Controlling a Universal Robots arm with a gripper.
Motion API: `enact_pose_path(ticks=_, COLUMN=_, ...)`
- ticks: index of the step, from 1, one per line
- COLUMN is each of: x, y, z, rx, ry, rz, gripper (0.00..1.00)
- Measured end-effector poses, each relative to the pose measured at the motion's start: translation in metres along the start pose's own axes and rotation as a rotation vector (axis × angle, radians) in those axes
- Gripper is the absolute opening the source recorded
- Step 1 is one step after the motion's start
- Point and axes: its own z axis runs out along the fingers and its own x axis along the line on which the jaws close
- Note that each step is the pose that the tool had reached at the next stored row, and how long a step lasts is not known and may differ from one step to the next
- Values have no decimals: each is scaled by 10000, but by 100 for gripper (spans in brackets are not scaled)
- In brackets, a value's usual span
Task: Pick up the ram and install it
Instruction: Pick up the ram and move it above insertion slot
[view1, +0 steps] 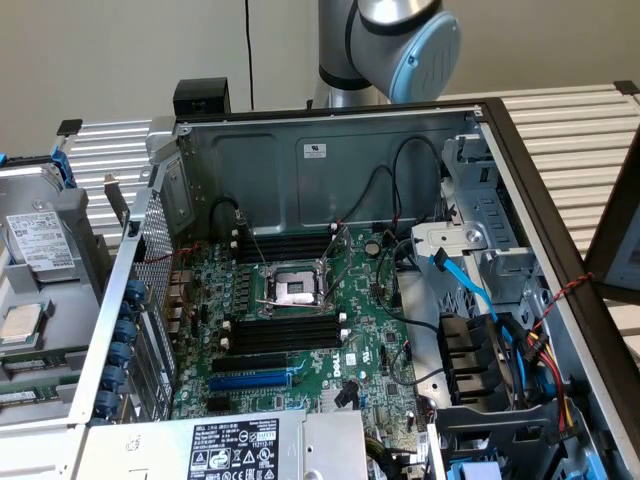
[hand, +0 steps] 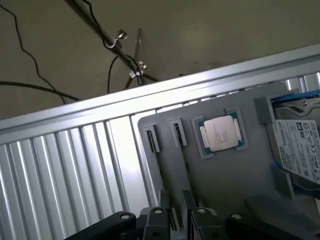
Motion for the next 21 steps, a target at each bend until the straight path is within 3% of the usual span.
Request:
enact_pose_path(ticks=5, x=-5, y=-2, z=69, rx=62, ry=32, rz=-629, gripper=24)
enact_pose_path(ticks=16, x=3, y=-36, z=247, rx=119, ry=44, rz=-1192, gripper=24)
enact_pose_path(ticks=21, x=-6, y=-56, z=327, rx=175, ry=117, rz=-1750, gripper=24)
